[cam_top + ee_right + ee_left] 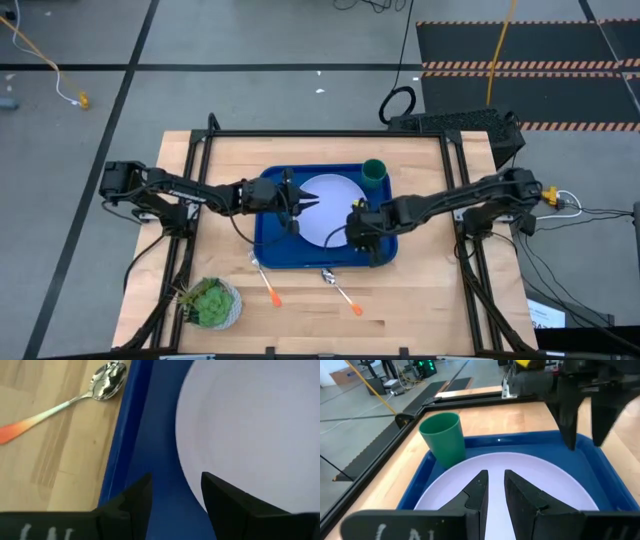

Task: Pick and place plate/cup/fork/spoon on tray
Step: Adjust the blue plate on the blue serving tray

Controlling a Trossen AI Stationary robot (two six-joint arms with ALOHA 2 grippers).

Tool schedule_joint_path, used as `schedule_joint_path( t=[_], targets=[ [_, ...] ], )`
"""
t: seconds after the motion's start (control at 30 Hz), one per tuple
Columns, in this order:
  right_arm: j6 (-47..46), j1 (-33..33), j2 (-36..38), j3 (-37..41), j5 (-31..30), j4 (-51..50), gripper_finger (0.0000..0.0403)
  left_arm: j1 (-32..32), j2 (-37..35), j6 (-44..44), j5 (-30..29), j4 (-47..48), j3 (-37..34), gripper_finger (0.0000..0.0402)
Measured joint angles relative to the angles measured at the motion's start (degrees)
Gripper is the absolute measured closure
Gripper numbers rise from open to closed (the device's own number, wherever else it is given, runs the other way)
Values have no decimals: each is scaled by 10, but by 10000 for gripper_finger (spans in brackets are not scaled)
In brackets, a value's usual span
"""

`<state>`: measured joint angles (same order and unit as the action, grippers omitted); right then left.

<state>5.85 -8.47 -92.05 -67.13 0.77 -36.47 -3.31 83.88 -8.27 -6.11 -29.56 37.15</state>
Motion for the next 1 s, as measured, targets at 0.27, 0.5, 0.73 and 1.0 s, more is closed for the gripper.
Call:
schedule_joint_path(
  t=[0.27, 0.5, 0.73, 1.0],
  targets=[
    [8, 9, -59, 0, 12, 20, 243, 0, 0, 5, 0, 7, 0, 334],
    [8, 17, -80, 0, 23, 33, 243, 0, 0, 5, 0, 7, 0, 334],
    [3, 13, -88, 0, 27, 37, 243, 0, 0, 7, 0, 7, 0, 334],
    [-34, 5, -85, 0, 83, 37, 243, 0, 0, 11, 0, 9, 0, 334]
  ],
)
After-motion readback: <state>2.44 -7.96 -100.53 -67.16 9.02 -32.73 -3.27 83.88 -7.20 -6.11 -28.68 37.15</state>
